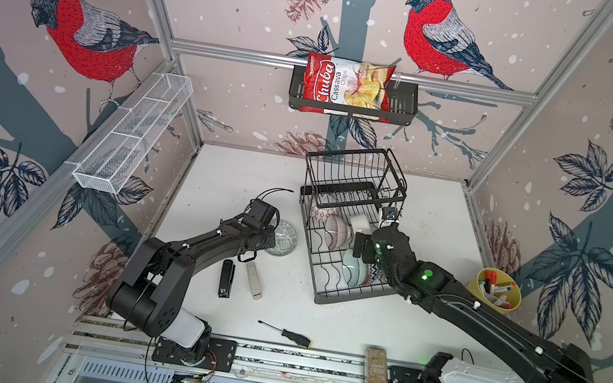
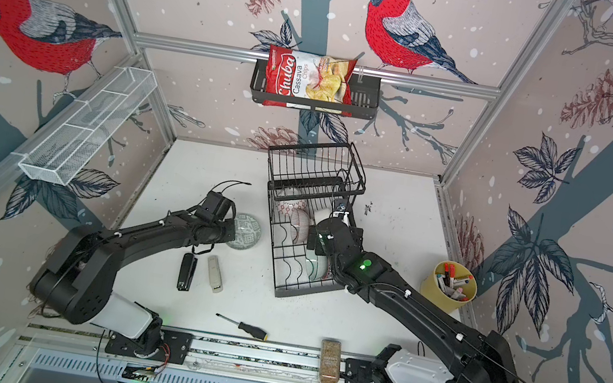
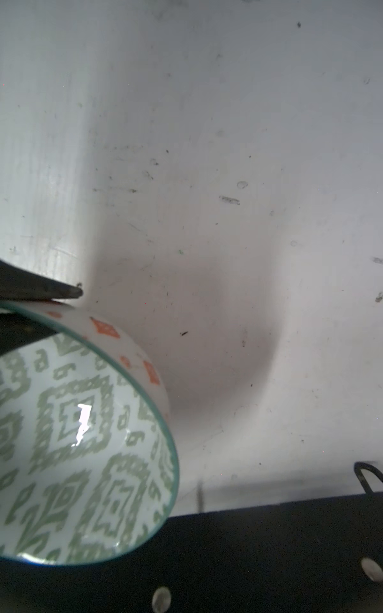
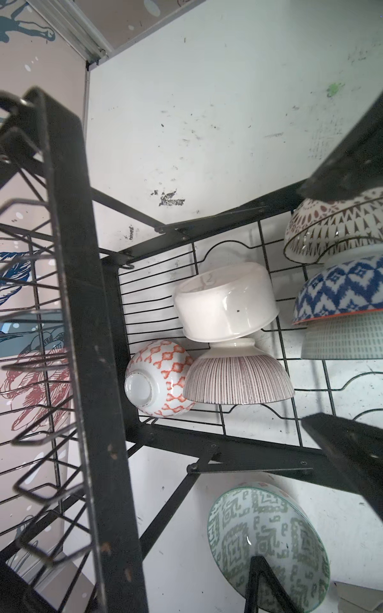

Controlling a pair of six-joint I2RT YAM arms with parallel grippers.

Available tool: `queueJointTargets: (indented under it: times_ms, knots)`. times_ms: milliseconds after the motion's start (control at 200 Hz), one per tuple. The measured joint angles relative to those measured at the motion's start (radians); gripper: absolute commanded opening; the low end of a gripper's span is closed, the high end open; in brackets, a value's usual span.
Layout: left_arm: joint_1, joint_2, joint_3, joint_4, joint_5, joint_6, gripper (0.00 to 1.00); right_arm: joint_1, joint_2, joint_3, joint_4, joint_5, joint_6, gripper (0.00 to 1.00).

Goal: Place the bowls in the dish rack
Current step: 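Grasp the green-patterned bowl rim with the left gripper and lift it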

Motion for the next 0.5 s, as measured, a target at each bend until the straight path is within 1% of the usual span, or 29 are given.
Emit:
queueJointTargets:
  times_ms: [435,500]
  knots:
    - [0.0,-0.177,-0.015,-0.053,0.003,0.022,0.0,0.011,0.037,0.026,-0.003,-0.021,0.0,0.99]
    - [0.0,-0.207,-0.021,-0.058,0.024,0.033,0.0,0.014,0.041,0.027,-0.003,-0.025,0.0,0.99]
